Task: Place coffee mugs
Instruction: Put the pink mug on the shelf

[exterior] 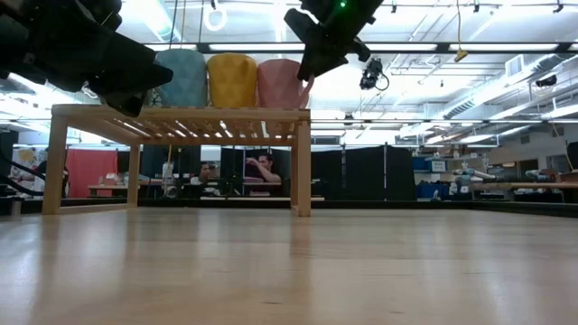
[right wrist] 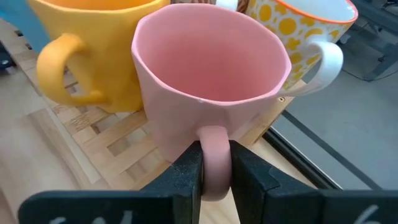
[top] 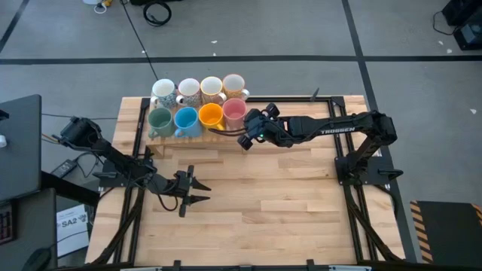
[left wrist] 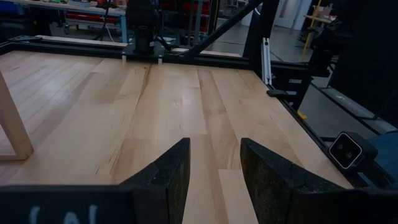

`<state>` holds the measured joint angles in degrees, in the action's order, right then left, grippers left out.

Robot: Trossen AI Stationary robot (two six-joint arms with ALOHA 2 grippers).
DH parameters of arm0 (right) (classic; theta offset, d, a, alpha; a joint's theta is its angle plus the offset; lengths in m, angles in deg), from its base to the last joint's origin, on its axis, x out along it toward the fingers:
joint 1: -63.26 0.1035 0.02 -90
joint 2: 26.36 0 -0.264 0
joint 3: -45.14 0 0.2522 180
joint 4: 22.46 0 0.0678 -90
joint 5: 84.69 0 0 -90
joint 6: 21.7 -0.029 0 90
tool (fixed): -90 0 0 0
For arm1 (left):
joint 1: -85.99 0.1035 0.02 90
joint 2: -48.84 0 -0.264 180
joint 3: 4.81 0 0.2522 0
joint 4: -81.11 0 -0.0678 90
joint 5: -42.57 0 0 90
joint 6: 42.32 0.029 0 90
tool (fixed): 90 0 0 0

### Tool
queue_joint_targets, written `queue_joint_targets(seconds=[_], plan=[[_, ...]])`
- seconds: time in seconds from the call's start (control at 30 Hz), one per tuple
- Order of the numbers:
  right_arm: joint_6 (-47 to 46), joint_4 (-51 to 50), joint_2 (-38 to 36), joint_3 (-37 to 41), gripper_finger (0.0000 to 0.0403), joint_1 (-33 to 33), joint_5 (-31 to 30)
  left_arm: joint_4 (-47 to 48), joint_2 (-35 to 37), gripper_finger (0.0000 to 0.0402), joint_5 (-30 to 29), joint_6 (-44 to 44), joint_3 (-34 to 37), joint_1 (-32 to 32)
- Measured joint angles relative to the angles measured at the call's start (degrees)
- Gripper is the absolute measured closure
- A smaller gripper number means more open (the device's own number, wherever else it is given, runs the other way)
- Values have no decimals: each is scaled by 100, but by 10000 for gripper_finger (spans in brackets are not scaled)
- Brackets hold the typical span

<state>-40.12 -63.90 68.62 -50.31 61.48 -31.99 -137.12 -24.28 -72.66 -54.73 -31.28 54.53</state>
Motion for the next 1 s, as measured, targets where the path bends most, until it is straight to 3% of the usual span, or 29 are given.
queue_joint_targets(seconds=[1.0], plan=[[57, 0, 0, 0, 325, -155, 123, -2, -1, 253, -1, 5, 0, -2]])
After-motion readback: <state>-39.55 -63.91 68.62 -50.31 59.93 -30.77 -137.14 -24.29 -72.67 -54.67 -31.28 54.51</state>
